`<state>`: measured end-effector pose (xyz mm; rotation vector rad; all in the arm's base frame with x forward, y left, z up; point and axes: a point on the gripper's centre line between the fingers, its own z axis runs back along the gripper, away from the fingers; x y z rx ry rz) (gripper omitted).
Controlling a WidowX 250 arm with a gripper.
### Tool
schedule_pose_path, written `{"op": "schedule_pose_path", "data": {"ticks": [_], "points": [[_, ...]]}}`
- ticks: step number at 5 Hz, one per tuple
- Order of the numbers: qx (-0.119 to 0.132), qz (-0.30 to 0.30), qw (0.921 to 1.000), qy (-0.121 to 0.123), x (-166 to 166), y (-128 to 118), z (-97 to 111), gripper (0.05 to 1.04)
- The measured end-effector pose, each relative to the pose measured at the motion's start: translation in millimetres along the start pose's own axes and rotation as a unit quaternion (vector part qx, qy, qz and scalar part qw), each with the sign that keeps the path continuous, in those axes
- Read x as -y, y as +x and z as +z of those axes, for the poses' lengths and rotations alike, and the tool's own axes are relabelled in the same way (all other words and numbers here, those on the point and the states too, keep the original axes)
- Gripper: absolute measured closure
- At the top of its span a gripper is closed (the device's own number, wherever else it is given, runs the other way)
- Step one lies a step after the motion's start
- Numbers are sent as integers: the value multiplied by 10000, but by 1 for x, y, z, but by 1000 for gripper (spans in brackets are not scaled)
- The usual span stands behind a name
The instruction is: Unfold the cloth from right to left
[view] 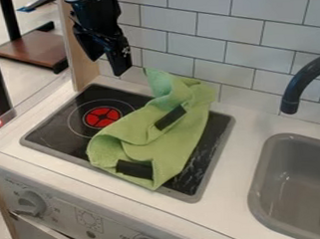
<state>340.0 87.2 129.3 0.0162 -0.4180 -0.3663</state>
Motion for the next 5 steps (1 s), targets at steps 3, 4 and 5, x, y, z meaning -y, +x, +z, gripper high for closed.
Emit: {"op": "schedule_pose_path", "data": {"ticks": [3,4,5], "points": [[-154,-752,9949,-650,34,-19,-24,84],[-42,-1145,9910,-698,53,-22,-38,84],[-116,-1699,9835,-615,72,-20,-46,83]]}}
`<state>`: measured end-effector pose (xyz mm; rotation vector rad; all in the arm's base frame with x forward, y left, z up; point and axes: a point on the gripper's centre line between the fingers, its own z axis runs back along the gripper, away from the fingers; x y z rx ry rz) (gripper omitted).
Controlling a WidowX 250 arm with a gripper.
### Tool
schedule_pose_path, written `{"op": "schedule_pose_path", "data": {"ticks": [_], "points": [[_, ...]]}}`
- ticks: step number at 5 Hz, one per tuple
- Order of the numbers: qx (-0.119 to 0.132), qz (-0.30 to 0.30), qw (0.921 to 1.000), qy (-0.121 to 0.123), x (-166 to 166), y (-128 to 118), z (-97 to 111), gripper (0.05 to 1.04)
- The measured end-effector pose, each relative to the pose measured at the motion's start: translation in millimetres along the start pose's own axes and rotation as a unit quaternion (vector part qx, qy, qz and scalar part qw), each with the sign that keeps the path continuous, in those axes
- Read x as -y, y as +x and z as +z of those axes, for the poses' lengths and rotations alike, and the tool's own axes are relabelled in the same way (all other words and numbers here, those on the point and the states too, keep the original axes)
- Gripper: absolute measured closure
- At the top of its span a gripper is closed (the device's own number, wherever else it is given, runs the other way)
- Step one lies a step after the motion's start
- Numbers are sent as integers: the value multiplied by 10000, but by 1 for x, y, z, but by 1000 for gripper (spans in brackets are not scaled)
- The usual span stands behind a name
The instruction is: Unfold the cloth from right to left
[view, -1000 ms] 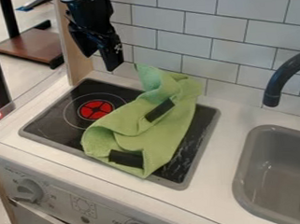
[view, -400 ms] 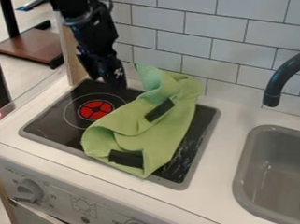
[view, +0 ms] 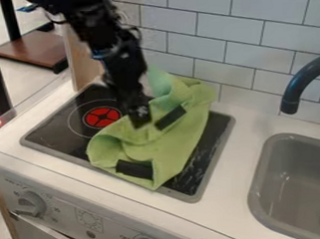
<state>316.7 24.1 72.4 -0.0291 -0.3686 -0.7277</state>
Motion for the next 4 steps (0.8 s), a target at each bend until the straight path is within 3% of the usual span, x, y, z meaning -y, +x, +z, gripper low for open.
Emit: {"op": "schedule_pose_path", "data": {"ticks": [1,4], "points": [[15,-15,10000,87,1,5,-3,84],[-80,-405,9989,-206,20,26,-38,84]]}}
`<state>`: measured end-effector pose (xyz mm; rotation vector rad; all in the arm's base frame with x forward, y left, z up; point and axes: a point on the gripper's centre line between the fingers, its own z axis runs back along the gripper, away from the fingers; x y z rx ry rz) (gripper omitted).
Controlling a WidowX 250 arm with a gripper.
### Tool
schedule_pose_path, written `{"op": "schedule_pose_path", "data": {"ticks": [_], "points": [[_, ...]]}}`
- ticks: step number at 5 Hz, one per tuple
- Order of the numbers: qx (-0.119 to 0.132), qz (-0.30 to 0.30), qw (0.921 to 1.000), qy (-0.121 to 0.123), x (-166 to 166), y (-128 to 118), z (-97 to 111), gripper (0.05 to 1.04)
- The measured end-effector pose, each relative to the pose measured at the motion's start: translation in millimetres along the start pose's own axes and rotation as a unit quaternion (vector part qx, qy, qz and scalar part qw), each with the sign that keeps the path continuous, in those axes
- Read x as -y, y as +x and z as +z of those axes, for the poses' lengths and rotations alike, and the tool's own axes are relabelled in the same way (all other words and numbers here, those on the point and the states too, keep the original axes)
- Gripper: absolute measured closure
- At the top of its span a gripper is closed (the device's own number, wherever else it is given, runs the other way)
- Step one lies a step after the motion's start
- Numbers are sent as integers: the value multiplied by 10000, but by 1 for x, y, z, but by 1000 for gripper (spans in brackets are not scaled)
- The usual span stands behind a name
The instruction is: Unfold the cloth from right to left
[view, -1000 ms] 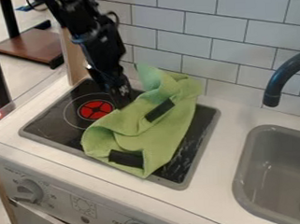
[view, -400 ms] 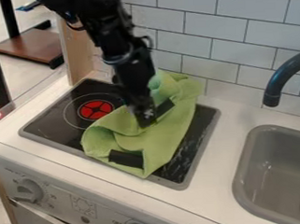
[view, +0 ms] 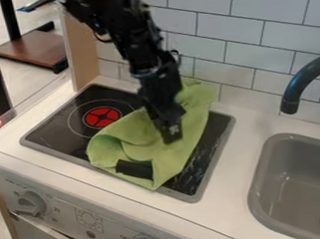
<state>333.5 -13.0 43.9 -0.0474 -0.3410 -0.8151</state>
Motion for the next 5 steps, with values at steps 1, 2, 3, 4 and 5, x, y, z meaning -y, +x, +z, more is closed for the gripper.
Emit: {"op": "schedule_pose_path", "data": {"ticks": [1,2,3,4,5], "points": [[2,-15,9999,102,-4,3,0,147],[-15,-160,9998,64,-2,12,-9,461],[0,-117,9999,124,-4,14,-9,761],[-27,-103,9998,152,-6,12,-11,949],[9,-60,9999,138,-5,14,-11,1018]]}}
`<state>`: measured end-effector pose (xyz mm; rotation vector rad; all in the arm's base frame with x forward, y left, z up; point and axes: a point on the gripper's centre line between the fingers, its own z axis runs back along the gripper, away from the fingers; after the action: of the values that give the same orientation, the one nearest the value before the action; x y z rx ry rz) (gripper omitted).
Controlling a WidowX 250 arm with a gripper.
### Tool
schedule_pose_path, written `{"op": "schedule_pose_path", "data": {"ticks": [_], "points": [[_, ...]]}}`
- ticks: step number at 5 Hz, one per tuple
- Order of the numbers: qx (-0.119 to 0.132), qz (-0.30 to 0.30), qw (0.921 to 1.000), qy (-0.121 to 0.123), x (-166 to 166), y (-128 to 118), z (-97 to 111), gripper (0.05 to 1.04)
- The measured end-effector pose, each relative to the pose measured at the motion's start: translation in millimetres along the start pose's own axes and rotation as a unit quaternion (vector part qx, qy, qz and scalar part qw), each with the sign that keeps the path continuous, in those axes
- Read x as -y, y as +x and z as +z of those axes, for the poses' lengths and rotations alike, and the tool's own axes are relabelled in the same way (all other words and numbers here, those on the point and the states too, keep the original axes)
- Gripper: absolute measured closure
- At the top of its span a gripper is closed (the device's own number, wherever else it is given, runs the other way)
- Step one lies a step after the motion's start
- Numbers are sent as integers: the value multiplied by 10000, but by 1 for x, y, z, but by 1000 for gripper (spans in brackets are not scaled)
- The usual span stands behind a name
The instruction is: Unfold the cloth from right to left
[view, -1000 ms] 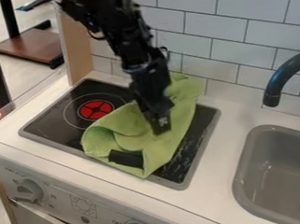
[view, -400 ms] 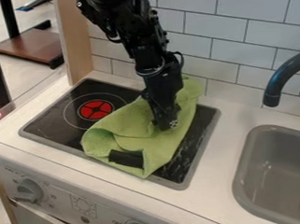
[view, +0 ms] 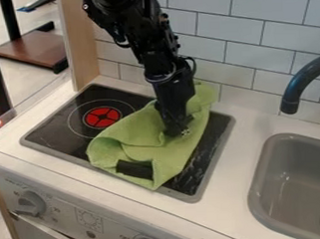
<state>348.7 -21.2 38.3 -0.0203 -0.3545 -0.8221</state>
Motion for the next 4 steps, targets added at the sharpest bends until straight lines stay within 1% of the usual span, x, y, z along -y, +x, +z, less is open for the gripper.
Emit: {"op": "schedule_pose_path", "data": {"ticks": [1,2,3,4], "points": [[-71,141,9998,112,-7,-5,1,1025],[-143,624,9966,515,-39,-14,13,1025],[-234,1137,9904,750,-71,-29,22,1025],[-324,1597,9826,889,-96,-42,25,1026]]}}
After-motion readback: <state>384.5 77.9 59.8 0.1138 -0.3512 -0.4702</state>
